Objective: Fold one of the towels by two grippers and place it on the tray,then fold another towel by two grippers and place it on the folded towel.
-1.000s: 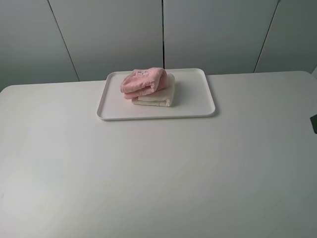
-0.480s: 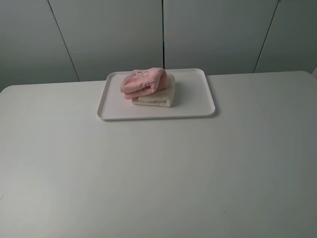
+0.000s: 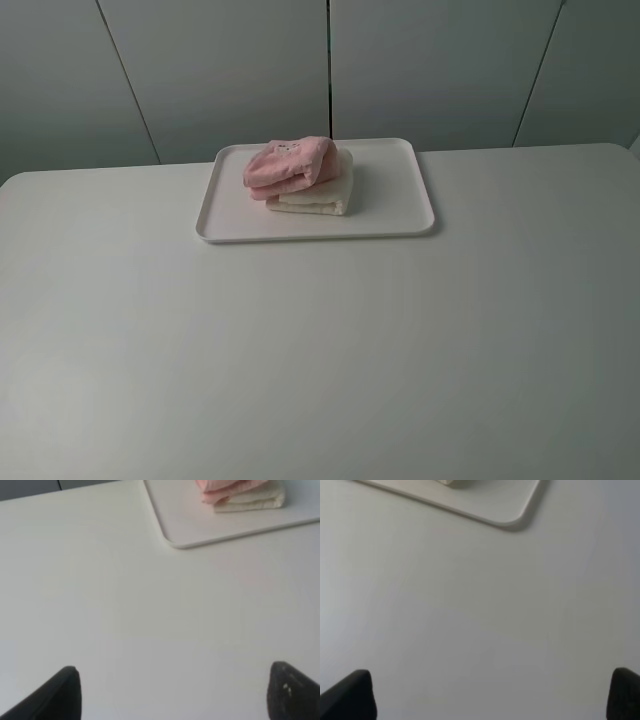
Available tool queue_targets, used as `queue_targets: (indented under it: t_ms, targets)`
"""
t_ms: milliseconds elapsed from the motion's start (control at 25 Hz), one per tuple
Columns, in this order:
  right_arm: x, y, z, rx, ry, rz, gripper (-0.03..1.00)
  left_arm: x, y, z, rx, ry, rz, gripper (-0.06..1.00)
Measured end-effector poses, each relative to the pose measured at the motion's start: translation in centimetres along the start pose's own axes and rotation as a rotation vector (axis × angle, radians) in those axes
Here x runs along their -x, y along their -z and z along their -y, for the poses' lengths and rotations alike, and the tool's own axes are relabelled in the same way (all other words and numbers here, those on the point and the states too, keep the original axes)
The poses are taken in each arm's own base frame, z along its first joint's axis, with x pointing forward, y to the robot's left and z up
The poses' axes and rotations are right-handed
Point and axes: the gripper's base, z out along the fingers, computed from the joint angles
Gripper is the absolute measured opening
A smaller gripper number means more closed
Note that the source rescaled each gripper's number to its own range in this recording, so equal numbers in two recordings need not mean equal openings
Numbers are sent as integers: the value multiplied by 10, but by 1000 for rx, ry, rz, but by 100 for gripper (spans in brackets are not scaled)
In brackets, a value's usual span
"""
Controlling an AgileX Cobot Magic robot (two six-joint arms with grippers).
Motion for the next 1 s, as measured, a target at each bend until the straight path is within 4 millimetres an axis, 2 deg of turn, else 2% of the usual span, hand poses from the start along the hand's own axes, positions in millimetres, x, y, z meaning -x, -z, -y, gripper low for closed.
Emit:
queue_targets:
  t_ms: [360,600,1000]
  targets:
    - [1,0,0,2,2,12,100,-2,3,-4,46,-26,13,96]
    - [1,0,1,-9,-4,13,100,-4,-5,-7,74,20,22,96]
    - [-17,22,8,-119,-70,193,100,-4,-7,-9,91,49,28,96]
